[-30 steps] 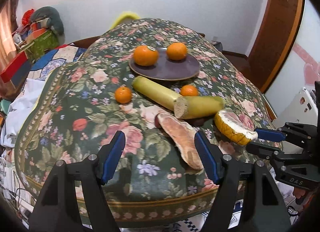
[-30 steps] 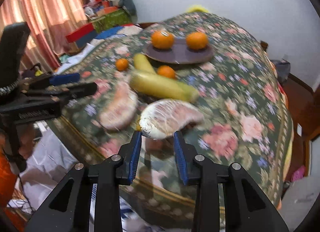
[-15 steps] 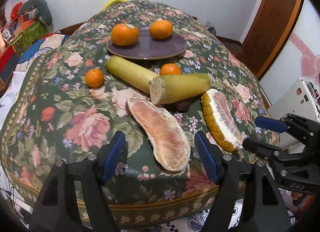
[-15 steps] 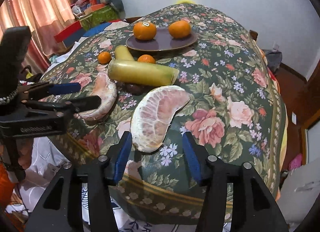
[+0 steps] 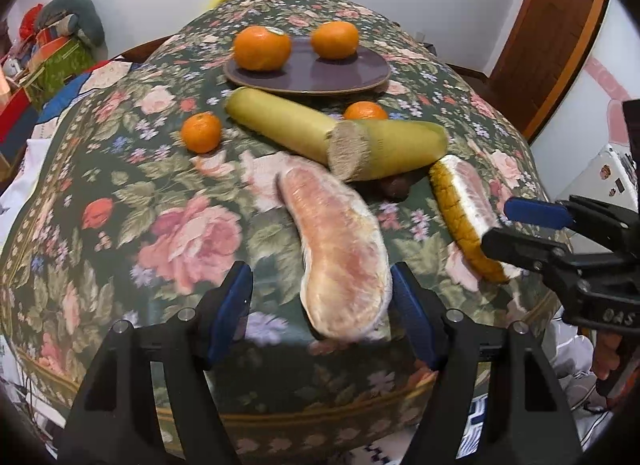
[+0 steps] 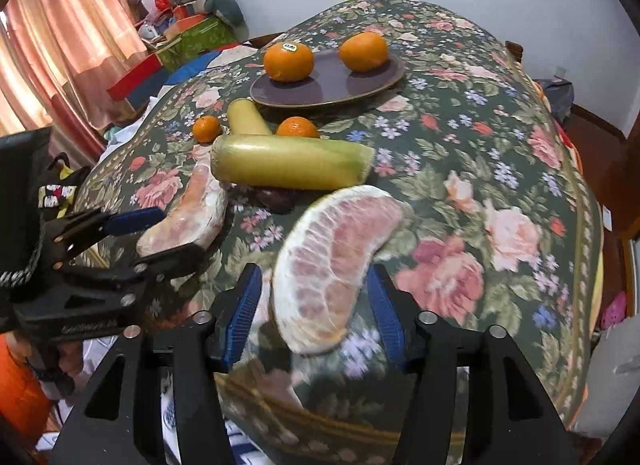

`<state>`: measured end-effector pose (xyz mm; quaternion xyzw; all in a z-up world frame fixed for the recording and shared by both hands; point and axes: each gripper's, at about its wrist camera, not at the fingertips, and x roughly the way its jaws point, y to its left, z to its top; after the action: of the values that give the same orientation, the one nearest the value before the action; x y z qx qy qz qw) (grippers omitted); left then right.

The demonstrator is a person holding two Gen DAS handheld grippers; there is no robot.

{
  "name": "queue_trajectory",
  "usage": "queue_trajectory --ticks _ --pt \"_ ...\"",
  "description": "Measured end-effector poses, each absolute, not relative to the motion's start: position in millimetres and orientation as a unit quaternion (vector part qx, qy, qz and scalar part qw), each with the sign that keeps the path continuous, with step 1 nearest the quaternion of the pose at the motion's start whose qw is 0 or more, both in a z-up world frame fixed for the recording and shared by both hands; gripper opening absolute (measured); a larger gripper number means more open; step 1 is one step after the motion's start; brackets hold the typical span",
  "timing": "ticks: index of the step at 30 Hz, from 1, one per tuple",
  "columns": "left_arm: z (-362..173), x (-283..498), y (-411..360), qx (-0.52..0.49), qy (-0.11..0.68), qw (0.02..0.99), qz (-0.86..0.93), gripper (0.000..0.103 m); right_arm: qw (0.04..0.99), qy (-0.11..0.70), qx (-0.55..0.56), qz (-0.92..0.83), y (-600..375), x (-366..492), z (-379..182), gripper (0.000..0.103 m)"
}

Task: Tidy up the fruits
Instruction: 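Grasp the peeled pomelo segment with the right tool and lift it, then carry the pomelo segment to the plate with the right tool while the left tool brings the other segment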

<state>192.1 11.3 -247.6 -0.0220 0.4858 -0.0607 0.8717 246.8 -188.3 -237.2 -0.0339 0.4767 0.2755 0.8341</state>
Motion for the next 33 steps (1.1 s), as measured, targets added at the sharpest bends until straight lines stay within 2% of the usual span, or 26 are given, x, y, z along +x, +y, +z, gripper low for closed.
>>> queue_trajectory --ticks 19,21,26,33 --pt "-254.1 218.1 -4.9 -0.010 0.484 0.873 -0.065 0.071 0.839 0.475 -0.019 0.266 -185.6 260.7 -251.8 0.057" --pt "-253.7 218.6 -4.0 -0.010 0.482 0.874 -0.063 0.067 0.842 0.471 -0.017 0.263 -185.2 260.7 -251.5 0.055" --pt "-251.3 217.7 2.7 -0.020 0.482 0.874 -0.064 0.047 0.846 0.463 -0.027 0.261 -185.7 256.6 -248.7 0.052" --pt "-244.6 209.6 6.0 -0.027 0.480 0.875 -0.060 0.046 0.850 0.455 -0.015 0.264 -194.3 251.0 -242.2 0.051"
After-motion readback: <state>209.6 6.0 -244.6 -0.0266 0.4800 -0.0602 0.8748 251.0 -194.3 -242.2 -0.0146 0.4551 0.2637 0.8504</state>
